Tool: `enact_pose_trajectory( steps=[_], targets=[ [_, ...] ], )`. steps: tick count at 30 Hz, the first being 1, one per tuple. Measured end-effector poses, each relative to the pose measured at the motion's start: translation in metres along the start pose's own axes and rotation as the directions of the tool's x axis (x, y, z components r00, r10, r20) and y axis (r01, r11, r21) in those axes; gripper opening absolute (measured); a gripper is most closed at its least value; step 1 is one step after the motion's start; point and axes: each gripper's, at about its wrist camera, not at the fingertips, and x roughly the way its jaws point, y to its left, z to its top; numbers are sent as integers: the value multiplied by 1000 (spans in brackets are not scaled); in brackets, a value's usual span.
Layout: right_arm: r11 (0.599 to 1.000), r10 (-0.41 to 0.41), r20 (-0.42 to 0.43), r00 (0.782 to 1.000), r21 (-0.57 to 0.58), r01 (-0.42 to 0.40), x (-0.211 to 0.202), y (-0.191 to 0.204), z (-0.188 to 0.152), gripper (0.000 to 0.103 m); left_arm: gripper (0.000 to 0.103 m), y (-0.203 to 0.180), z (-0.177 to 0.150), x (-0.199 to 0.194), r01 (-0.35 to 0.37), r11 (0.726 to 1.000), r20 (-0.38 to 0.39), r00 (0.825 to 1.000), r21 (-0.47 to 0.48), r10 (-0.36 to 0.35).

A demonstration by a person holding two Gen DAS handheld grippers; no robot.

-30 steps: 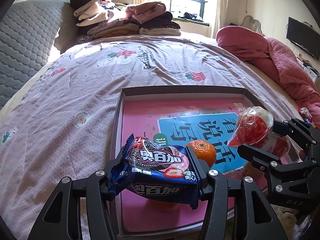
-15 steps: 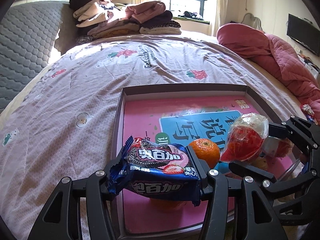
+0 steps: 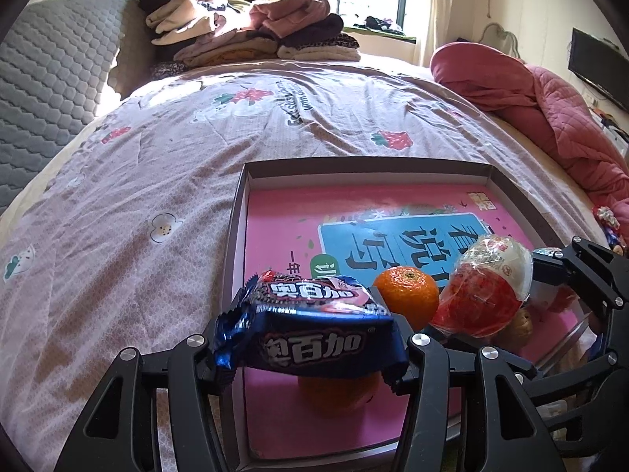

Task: Organize objects
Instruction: 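Lower the blue snack pack into the tray while right tool lowers the ball container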

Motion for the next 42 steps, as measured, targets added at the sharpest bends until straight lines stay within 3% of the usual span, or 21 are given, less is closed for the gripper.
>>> enact_pose_trajectory(
  steps=[30,42],
  targets=[
    [997,48,-3,999,64,-48,-13,-6,-2,71,62,-3,-1,-9,-13,1000,-12,1000,5,13],
    [997,30,7,1000,72,-31,-22,-8,0,71,64,-1,-2,-22,-9,1000,1,1000,-9,9]
  ],
)
